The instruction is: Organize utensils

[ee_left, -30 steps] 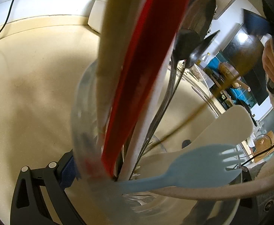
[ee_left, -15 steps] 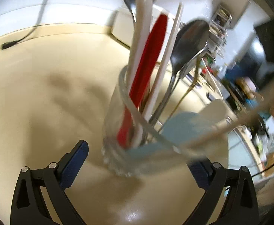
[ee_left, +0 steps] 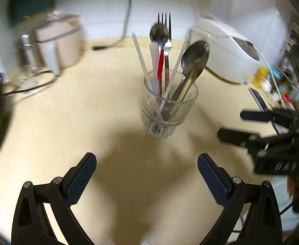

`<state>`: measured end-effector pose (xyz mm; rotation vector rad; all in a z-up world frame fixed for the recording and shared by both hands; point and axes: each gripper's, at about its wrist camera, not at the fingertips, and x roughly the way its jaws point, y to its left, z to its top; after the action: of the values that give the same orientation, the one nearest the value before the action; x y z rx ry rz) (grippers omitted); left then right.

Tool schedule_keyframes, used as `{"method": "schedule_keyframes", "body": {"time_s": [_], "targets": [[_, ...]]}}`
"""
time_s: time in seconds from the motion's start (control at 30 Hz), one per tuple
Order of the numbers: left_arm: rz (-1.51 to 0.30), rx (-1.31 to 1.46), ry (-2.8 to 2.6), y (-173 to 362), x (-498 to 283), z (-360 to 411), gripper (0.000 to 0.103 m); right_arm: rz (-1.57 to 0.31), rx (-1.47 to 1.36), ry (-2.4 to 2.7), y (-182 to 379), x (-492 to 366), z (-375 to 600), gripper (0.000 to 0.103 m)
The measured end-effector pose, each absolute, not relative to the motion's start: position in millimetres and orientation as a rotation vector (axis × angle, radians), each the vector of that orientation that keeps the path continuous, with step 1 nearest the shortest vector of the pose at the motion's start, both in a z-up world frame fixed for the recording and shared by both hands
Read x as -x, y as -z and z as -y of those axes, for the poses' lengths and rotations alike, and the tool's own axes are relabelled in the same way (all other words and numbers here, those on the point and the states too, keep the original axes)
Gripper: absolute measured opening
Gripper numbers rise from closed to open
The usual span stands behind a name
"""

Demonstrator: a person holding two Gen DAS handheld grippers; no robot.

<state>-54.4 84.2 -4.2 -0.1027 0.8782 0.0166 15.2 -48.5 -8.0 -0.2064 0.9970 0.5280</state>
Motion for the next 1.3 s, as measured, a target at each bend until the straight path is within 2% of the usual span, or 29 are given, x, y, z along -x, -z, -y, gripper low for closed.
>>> {"method": "schedule_keyframes", "body": {"time_s": [0.37, 0.47, 0.8, 1.3], "targets": [[-0.799, 0.176, -0.167, -31.7, 92.6, -48.4, 0.1, -0.992, 0.172, -0.621, 5.4, 16.9, 82.0, 0.077], [-0.828, 0.142, -0.26, -33.7, 95.0, -41.3, 0.1, -0.985, 0.177, -0.633, 3.9, 18.4, 86.4, 0.077], [-0.748, -0.097, -0.467, -43.4, 106.5, -18.5, 0.1, -0.985, 0.195, -0.664, 5.2, 16.5, 86.5, 0.077], [-0.899, 0.05, -0.46, -18.0, 89.2, -41.4, 0.1, -1.024, 0.201, -0.634, 17.3, 7.7, 81.7, 0.077]]}}
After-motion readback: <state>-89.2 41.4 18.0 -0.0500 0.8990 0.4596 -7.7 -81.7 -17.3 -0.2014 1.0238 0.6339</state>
